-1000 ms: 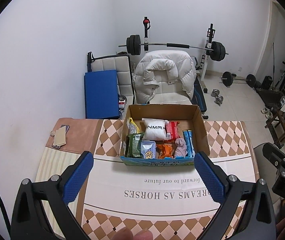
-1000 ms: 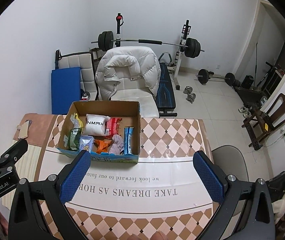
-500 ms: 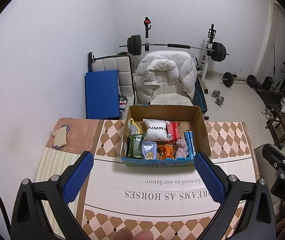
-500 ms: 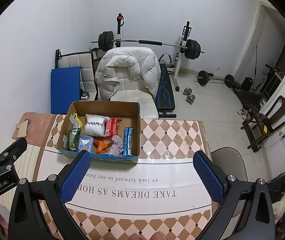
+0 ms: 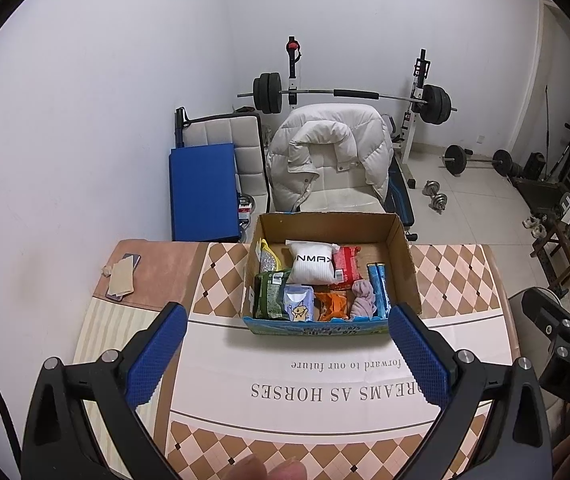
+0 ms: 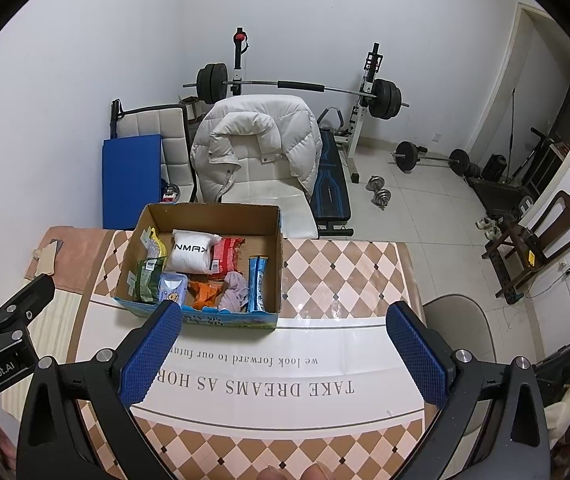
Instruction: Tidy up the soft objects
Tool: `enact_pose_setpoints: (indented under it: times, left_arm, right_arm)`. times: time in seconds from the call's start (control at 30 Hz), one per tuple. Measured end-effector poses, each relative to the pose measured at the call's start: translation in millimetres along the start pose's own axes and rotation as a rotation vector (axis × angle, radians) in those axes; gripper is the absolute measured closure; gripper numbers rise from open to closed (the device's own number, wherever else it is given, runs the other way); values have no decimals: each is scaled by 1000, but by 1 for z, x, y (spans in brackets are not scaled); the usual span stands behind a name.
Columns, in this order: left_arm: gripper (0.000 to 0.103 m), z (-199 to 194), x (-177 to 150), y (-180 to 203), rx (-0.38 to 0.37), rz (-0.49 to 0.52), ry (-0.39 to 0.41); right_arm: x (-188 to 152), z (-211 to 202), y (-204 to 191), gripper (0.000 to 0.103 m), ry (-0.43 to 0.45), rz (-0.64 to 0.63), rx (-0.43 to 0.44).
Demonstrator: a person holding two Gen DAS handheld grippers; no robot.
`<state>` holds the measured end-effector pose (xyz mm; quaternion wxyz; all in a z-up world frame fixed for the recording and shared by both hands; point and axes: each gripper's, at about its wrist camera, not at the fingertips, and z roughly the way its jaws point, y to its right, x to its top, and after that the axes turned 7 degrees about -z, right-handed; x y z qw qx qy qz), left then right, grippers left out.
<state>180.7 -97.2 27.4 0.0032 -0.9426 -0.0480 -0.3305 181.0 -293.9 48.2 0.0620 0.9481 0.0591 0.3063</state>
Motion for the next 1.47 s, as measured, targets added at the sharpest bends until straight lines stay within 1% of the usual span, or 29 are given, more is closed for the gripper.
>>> enact_pose_setpoints:
  times: [0.37, 1.03, 1.27, 1.47]
  left_arm:
    - [0, 2, -1, 0, -9, 14, -18]
    - [0, 2, 1, 0, -3, 14, -9]
    - [0, 2, 2, -6, -2, 8, -15]
    - [0, 0, 4, -6, -1, 3, 3]
  right_arm:
    - [0, -1, -1, 0, -1, -2, 4]
    - [0, 0, -2, 0, 3, -3, 4]
    - [-1, 0, -2, 0, 2, -2, 4]
    - [-1, 0, -2, 0, 4, -2, 2]
